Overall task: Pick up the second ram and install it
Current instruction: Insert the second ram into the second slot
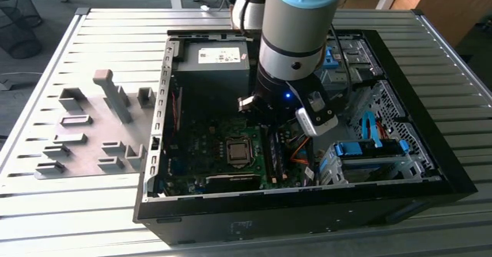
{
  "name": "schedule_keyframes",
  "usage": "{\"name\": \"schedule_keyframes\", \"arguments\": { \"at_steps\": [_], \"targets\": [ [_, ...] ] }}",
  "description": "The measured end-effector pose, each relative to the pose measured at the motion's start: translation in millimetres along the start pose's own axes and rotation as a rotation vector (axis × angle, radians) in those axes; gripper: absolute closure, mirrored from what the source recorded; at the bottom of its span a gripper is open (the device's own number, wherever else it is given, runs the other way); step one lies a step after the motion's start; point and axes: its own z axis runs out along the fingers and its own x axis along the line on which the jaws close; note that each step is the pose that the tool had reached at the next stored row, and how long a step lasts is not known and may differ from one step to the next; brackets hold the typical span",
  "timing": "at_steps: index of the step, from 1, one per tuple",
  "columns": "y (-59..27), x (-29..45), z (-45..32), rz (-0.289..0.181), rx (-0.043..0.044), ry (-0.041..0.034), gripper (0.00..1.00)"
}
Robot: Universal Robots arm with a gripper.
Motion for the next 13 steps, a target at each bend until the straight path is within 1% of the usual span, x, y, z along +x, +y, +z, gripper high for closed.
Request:
{"name": "schedule_keyframes", "arguments": {
  "at_steps": [4,10,13],
  "targets": [
    [-0.5,-0.1,3.2,0.0,0.0001,0.0,0.86],
    [-0.5,-0.1,4.0,0.0,0.0003,0.0001,0.86],
    [-0.7,-0.1,7.4,0.001,0.0003,0.0,0.86]
  ]
}}
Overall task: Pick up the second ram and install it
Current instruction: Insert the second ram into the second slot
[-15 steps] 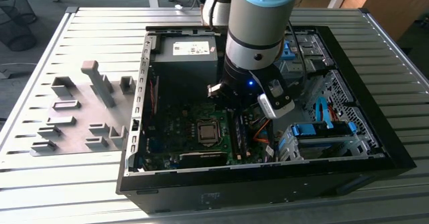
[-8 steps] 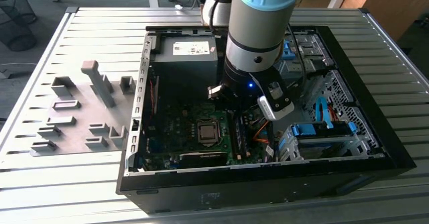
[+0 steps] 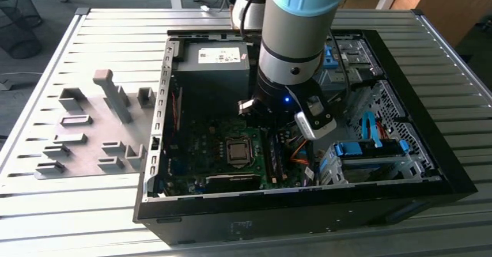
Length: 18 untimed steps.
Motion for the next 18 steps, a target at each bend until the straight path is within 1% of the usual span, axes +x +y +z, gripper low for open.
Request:
{"name": "schedule_keyframes", "arguments": {
  "at_steps": [3,6,11,18],
  "targets": [
    [-0.3,0.0,5.2,0.001,-0.0001,-0.0001,0.86],
    [-0.8,0.2,8.7,0.001,-0.0003,-0.0002,0.86],
    [-0.8,0.2,9.7,0.001,-0.0002,-0.0001,0.86],
    [-1.0,0.3,15.6,0.003,-0.0001,-0.0001,0.86]
  ]
}}
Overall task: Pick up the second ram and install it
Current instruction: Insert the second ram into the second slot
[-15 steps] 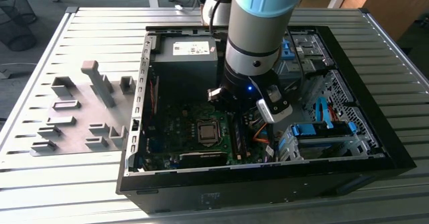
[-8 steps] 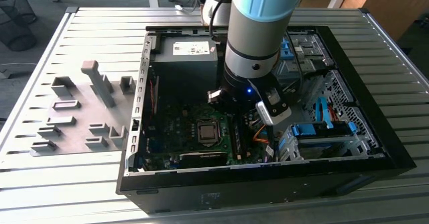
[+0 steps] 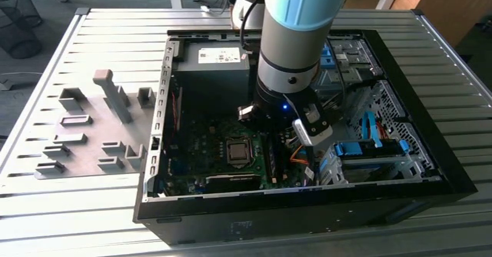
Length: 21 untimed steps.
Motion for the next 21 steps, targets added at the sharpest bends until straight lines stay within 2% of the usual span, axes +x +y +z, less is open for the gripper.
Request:
{"name": "schedule_keyframes", "arguments": {
  "at_steps": [12,21],
  "targets": [
    [-0.2,0.3,5.4,0.0,-0.0015,0.0005,0.86],
    [-0.2,0.2,5.3,0.0,-0.002,0.0024,0.86]
  ]
}}
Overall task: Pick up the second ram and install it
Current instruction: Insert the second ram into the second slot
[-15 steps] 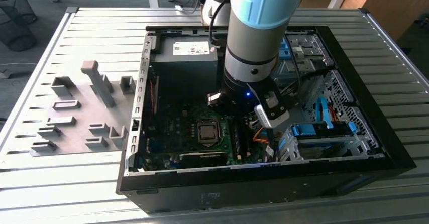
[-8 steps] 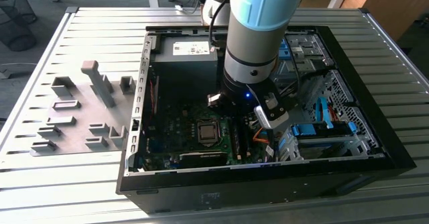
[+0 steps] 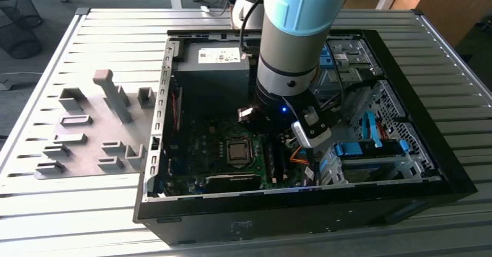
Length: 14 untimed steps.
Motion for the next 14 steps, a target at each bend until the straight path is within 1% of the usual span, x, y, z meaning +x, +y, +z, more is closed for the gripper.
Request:
{"name": "schedule_keyframes", "arguments": {
  "at_steps": [7,14],
  "targets": [
    [0.1,-0.7,-2.0,-0.002,0.0003,0.0084,0.86],
    [0.1,-2.4,-1.6,-0.009,-0.003,0.0093,0.86]
  ]
}}
